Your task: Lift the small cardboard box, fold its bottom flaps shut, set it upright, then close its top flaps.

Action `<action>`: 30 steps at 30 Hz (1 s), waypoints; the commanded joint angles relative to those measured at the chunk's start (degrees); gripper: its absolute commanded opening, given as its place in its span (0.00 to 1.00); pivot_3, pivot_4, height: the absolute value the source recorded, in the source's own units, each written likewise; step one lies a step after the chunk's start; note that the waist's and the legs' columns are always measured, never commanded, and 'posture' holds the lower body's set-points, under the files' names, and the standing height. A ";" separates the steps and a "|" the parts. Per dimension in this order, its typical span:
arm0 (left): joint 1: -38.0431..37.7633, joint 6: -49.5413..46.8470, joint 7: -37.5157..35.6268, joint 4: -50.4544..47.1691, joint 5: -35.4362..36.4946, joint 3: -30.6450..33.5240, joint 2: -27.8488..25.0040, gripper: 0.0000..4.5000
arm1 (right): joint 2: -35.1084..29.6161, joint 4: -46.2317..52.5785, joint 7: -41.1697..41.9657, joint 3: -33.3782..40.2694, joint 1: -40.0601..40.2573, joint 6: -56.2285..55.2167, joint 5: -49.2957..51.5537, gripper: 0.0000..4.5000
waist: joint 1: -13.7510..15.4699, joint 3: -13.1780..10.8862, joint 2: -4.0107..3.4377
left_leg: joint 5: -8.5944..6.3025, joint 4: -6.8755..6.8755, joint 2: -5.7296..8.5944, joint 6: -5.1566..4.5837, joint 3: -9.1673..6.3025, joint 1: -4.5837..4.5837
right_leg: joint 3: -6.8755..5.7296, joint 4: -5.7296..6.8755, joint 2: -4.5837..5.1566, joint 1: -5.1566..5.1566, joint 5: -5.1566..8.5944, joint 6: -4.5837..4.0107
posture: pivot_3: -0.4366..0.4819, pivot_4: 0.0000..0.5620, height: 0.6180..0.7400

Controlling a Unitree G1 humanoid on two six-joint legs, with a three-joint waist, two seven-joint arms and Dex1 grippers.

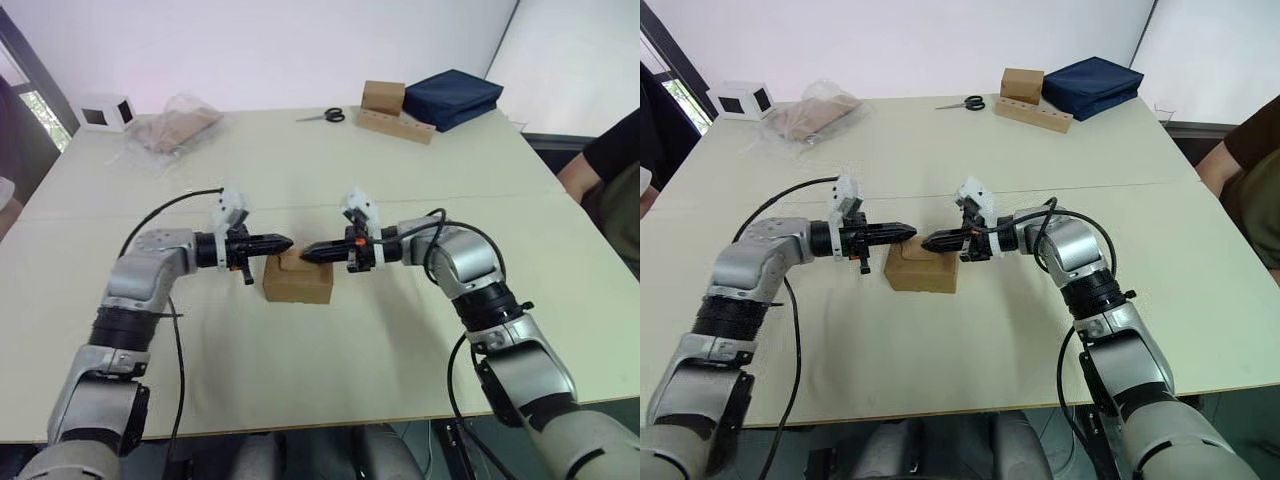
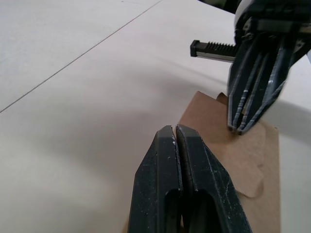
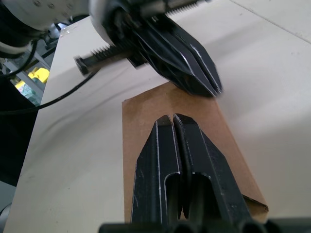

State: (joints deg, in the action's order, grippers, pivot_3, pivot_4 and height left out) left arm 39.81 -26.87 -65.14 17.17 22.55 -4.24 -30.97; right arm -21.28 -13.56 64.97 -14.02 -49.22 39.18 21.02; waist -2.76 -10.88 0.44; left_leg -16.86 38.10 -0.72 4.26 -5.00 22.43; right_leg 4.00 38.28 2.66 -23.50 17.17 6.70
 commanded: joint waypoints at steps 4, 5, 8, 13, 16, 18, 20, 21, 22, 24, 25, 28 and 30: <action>3.83 3.56 -0.78 4.06 -2.09 -0.09 1.21 0.01 | -1.10 8.28 -2.19 1.81 1.05 1.09 0.95 0.00 | 0.06 0.00 0.00 | 0.00 0.00 0.00 0.00 0.00 0.00 | 0.00 0.00 0.01 0.01 0.00 0.00 | 0.48 0.27 1.00; 4.11 3.92 -0.91 4.57 -2.29 -0.14 1.39 0.01 | -1.55 10.08 -2.88 1.46 1.83 1.49 0.57 0.00 | 0.09 0.00 0.00 | 0.00 0.00 0.00 0.00 0.00 0.00 | 0.00 0.00 0.01 0.01 0.00 0.00 | 0.48 0.27 1.00; 4.69 4.30 -1.26 5.38 -2.62 -0.07 1.83 0.01 | -2.52 14.48 -5.54 0.31 4.04 2.78 -0.76 0.00 | 0.17 0.00 0.00 | 0.00 0.00 0.01 0.00 -0.01 0.01 | -0.01 -0.01 0.01 0.02 0.00 0.00 | 0.48 0.27 1.00; 4.89 4.39 -1.97 5.26 -2.76 -0.20 2.09 0.01 | -2.73 18.69 -10.01 -1.07 7.09 4.22 -2.71 0.00 | 0.11 0.00 0.00 | -0.01 0.00 0.00 -0.02 -0.02 0.01 | 0.00 0.02 0.00 0.01 0.00 0.00 | 0.48 0.27 1.00; 4.87 4.21 -2.39 4.94 -2.96 -0.49 2.37 0.01 | -2.37 20.42 -11.87 -1.32 8.32 5.30 -2.82 0.00 | 0.11 0.00 0.00 | -0.02 0.00 0.01 -0.03 -0.02 0.01 | 0.00 0.01 0.00 0.01 0.00 0.00 | 0.48 0.27 1.00; 4.90 4.32 -2.54 5.01 -3.21 -0.64 2.50 0.01 | -2.17 21.33 -12.84 -1.60 8.87 5.81 -2.83 0.00 | 0.12 0.00 0.00 | -0.02 0.00 0.00 -0.03 -0.02 0.01 | 0.00 0.01 0.00 0.01 0.00 0.00 | 0.48 0.27 1.00; 4.92 4.33 -2.87 5.06 -3.30 -0.68 2.52 0.01 | -2.21 21.83 -13.71 -2.16 9.16 6.02 -3.27 0.00 | 0.12 0.00 0.00 | -0.02 0.01 0.01 -0.04 -0.01 0.01 | 0.00 0.01 0.00 0.01 0.00 0.00 | 0.48 0.27 1.00; 4.93 4.33 -2.89 5.09 -3.37 -0.67 2.54 0.01 | -2.22 22.07 -14.17 -2.35 9.26 6.30 -3.36 0.00 | 0.12 0.00 0.00 | -0.02 0.01 0.00 -0.04 -0.02 0.01 | 0.00 0.01 0.00 0.01 0.00 0.00 | 0.48 0.27 1.00; 4.94 4.34 -2.86 5.11 -3.43 -0.65 2.56 0.01 | -2.25 22.24 -14.48 -2.44 9.30 6.52 -3.34 0.00 | 0.12 0.00 0.00 | -0.02 0.01 0.01 -0.04 -0.02 0.01 | 0.00 0.01 0.00 0.01 0.00 0.00 | 0.48 0.27 1.00; 4.96 4.48 -2.78 5.33 -3.59 -0.65 2.61 0.01 | -2.06 23.41 -14.70 -2.33 9.72 7.55 -2.25 0.00 | 0.12 0.00 0.00 | -0.02 0.01 0.01 -0.04 -0.02 0.01 | 0.00 0.01 0.00 0.02 0.00 0.00 | 0.48 0.27 1.00; 4.98 4.64 -2.77 5.53 -3.69 -0.66 2.62 0.01 | -1.98 24.40 -14.43 -2.27 10.06 8.19 -1.33 0.00 | 0.12 0.00 0.00 | -0.02 0.01 0.01 -0.04 -0.02 0.01 | 0.00 0.01 0.00 0.02 0.00 0.00 | 0.48 0.27 1.00; 5.14 4.85 -2.59 6.02 -3.89 -0.61 2.75 0.01 | -2.16 26.37 -14.06 -2.44 10.70 9.46 -0.04 0.00 | 0.15 0.00 0.00 | -0.08 0.01 0.01 -0.15 -0.03 0.01 | 0.00 0.01 0.00 0.02 0.00 0.00 | 0.48 0.27 1.00; 5.37 5.01 -2.27 6.46 -4.07 -0.55 2.92 0.01 | -2.40 27.06 -14.04 -2.63 10.89 9.96 0.20 0.00 | 0.16 0.00 0.00 | -0.09 0.01 0.01 -0.16 -0.02 0.01 | 0.00 0.01 0.01 0.02 0.00 0.00 | 0.48 0.27 1.00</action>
State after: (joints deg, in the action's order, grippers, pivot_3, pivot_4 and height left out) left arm 43.63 -22.87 -67.47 23.71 19.11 -5.24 -28.06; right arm -23.57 10.69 50.73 -16.70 -38.08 48.89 20.09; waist -2.60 -10.88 0.44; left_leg -16.96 38.12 -0.72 4.08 -5.03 22.44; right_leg 4.00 38.28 2.66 -23.47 17.17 6.70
